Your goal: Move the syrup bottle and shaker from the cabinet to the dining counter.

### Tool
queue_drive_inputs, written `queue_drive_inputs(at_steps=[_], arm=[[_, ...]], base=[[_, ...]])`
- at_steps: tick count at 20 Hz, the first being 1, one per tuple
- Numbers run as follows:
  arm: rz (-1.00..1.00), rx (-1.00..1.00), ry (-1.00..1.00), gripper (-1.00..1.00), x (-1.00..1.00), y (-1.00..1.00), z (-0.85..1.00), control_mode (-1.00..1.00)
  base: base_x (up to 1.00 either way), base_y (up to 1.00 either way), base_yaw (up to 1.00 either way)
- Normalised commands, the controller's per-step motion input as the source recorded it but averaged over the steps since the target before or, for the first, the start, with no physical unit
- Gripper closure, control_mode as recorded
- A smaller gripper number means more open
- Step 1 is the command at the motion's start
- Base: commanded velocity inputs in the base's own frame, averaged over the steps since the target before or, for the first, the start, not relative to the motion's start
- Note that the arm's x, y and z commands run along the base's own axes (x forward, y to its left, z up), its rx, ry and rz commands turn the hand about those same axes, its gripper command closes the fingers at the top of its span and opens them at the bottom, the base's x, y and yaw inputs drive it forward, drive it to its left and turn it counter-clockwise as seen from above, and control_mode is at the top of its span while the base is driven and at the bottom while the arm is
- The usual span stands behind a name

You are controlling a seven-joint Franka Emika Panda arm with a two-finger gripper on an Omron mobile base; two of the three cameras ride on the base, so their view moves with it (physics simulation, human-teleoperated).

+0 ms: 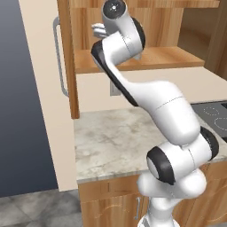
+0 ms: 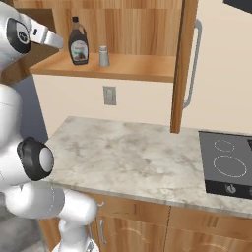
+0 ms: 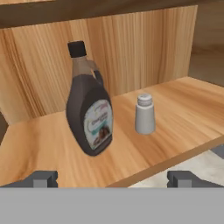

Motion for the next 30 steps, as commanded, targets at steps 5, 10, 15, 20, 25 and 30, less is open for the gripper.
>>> queue_drive_inputs(at_steps=[5,10,15,20,25,30], arm=[[-0.11,-0.03,0.05,-1.0,0.65,0.0,0.0,-1.0],[-0.03,-0.04,0.0,-1.0,0.55,0.0,-0.01,-1.0],[0.0,-0.04,0.0,-1.0,0.31,0.0,-0.1,-1.0],[0.0,-0.05,0.0,-1.0,0.24,0.0,-0.19,-1.0],[0.0,-0.03,-0.01,-1.0,0.25,0.0,-0.28,-1.0],[0.0,0.0,-0.01,-1.0,0.26,-0.08,-0.07,-1.0]], base=[[0.0,0.0,0.0],[0.0,0.0,0.0],[0.0,0.0,0.0],[0.0,0.0,0.0],[0.0,0.0,0.0],[0.0,0.0,0.0]])
